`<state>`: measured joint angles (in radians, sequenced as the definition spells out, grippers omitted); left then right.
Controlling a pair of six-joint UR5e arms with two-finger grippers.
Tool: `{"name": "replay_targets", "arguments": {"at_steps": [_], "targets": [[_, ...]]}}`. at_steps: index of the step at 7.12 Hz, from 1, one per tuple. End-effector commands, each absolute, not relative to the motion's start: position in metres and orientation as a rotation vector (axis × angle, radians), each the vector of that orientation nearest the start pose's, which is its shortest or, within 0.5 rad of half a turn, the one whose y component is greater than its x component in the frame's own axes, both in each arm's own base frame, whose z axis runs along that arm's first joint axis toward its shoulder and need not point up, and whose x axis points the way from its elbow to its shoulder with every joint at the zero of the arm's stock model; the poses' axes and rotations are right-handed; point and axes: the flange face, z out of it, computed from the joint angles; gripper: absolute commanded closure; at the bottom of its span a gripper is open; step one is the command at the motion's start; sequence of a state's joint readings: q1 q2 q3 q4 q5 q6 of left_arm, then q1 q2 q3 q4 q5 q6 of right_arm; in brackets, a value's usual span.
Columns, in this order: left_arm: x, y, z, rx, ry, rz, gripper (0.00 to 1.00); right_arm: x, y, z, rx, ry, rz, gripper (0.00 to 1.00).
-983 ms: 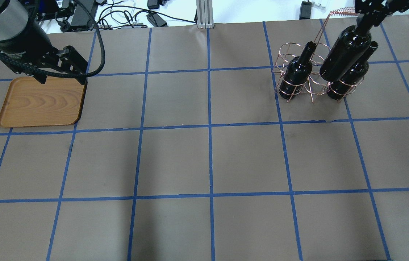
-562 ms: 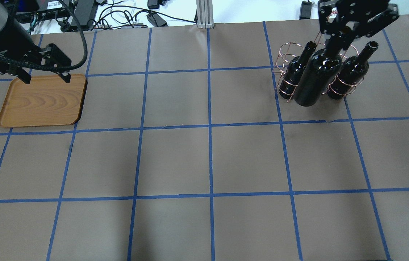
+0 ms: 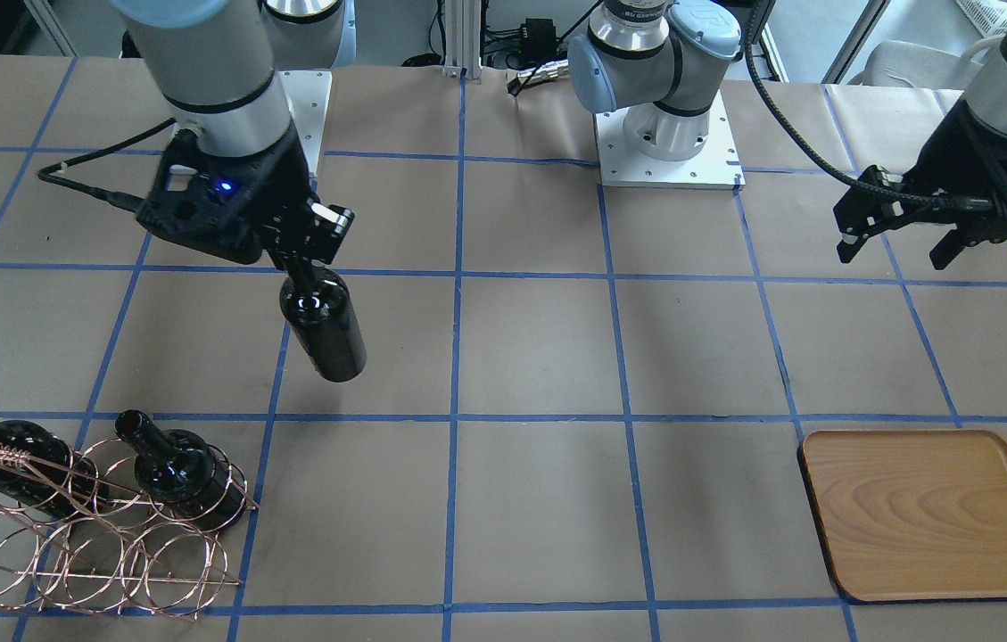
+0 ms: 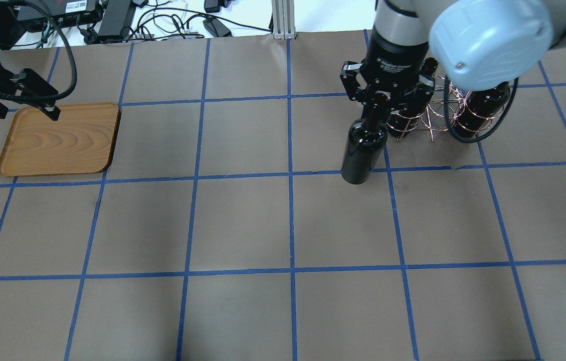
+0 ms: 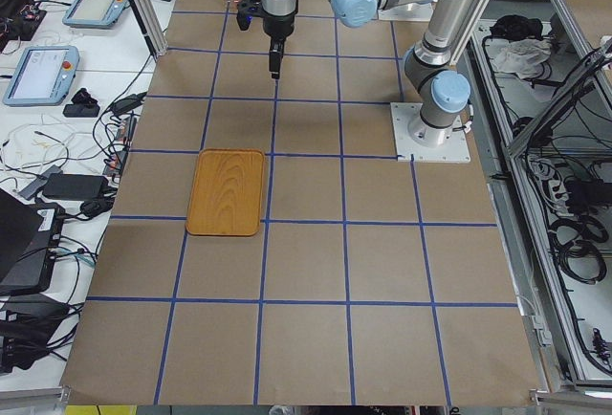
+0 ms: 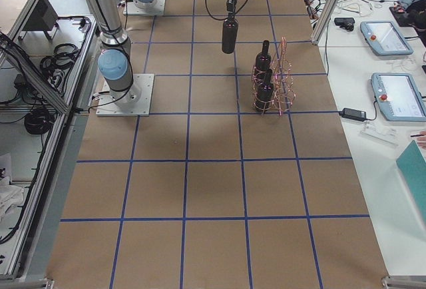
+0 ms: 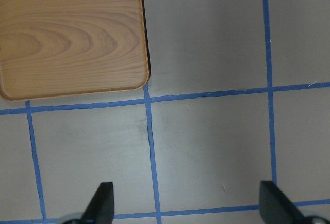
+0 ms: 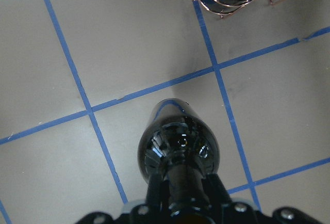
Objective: Take wine from basket and place on tray
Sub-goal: 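Carry the bottle out of the rack toward the table center with the right gripper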
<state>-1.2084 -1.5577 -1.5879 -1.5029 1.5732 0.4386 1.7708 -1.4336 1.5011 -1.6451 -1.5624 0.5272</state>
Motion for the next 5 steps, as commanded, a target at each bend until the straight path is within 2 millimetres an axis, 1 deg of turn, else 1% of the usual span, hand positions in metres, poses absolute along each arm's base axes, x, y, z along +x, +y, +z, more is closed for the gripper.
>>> {"name": "replay_targets", "arguments": {"at_steps": [1, 2, 3, 4, 5], "targets": [[0.067, -0.507, 0.488, 0.125, 3.119, -0.076, 0.00, 0.305, -0.515, 0.422, 0.583, 3.071, -0.036, 0.89], [0.067, -0.507, 0.487, 0.124, 3.118, -0.075, 0.00, 0.325, -0.521, 0.413, 0.604, 3.040, -0.067, 0.89], [0.067, -0.507, 0.487, 0.124, 3.118, -0.073, 0.00, 0.349, -0.522, 0.401, 0.637, 3.047, -0.057, 0.90], [0.067, -0.507, 0.486, 0.124, 3.118, -0.073, 0.00, 0.373, -0.522, 0.397, 0.665, 3.040, -0.062, 0.91], [0.067, -0.507, 0.486, 0.124, 3.117, -0.072, 0.00, 0.388, -0.521, 0.396, 0.697, 3.031, -0.062, 0.91]]}}
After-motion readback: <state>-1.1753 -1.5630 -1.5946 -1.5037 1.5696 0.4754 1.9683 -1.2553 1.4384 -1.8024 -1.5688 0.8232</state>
